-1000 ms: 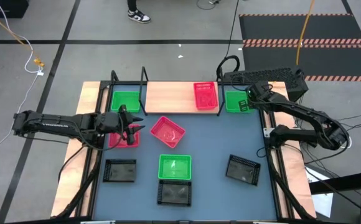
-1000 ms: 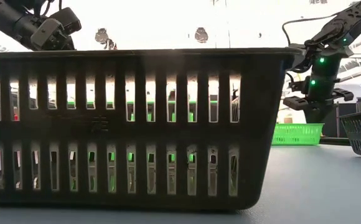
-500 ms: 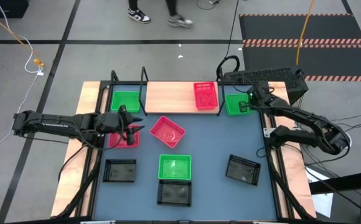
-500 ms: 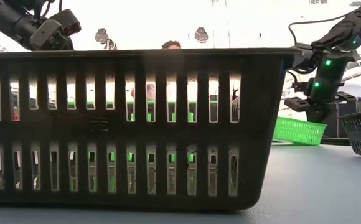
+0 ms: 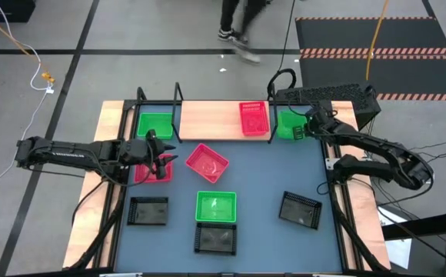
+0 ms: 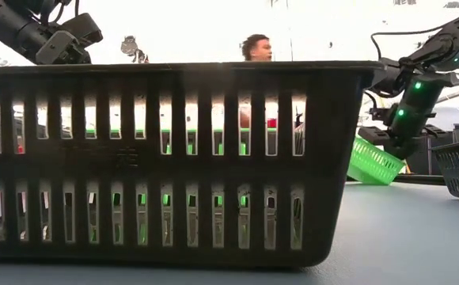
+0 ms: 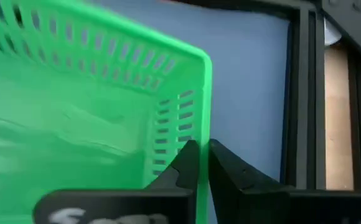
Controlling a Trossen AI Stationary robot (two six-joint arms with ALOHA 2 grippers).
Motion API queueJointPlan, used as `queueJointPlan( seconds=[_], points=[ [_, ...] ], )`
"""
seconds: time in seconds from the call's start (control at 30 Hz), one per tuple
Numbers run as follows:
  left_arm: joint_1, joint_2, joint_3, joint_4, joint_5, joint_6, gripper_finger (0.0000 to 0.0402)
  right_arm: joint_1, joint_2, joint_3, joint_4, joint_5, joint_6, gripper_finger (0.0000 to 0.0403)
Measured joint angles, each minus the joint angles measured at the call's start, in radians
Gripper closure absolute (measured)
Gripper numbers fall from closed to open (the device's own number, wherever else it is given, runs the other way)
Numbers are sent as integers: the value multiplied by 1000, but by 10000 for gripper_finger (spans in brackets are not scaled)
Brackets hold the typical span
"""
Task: Stack baskets on shelf by color
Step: Put the top right green bin on the shelf
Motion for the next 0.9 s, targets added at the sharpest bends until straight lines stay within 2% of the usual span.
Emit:
queueJointPlan(
  seconds=[0.33, 0.47, 0.57, 0.73, 0.9],
  points=[
    [1, 0, 0, 1, -21, 5, 234, 3, -288, 54, 53, 22, -47, 400],
    [1, 0, 0, 13, -47, 27, 234, 30, -401, 102, 177, 9, -137, 402],
    [1, 0, 0, 25, -50, 42, 234, 53, -447, 145, 316, -76, -213, 402],
    [1, 0, 0, 25, -51, 72, 234, 95, -408, 243, 499, -283, -286, 402],
    [1, 0, 0, 57, -52, 73, 234, 160, -233, 347, 501, -382, -345, 402]
  ],
)
